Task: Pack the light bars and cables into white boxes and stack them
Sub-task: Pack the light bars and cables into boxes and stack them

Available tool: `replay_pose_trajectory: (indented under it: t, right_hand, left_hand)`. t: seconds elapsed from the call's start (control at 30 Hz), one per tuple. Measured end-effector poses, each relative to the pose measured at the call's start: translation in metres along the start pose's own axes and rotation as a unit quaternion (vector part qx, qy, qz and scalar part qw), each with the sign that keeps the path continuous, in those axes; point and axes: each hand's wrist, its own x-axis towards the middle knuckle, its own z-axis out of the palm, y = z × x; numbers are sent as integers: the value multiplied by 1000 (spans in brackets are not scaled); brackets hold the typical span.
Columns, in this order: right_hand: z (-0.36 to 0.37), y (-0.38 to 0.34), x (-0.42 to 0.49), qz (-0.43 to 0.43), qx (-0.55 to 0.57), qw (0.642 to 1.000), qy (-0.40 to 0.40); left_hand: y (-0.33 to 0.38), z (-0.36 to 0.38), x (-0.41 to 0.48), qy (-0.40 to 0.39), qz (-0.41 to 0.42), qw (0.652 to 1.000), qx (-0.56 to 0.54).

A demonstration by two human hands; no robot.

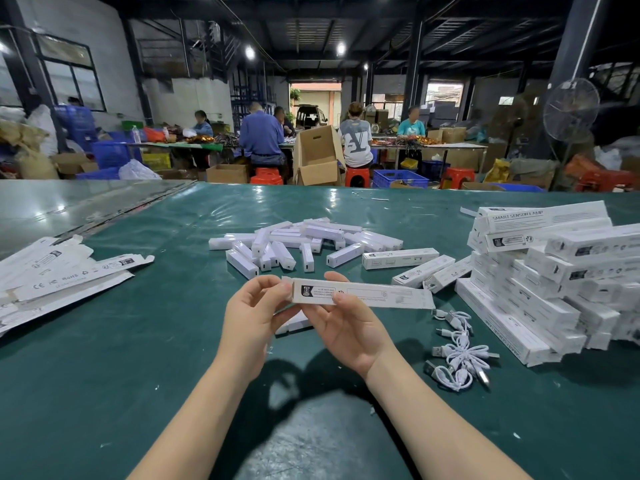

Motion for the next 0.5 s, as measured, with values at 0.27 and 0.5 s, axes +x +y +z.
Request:
replay_pose_trajectory:
  t: [0.27, 0.5]
  right_hand:
    - [5, 2, -1, -1, 39, 999, 15]
    - [7, 7, 7, -48, 18, 995, 83]
  left_hand:
    - [1, -1, 1, 7, 19, 1000, 9]
    - [-9, 10, -6, 81, 133, 972, 176]
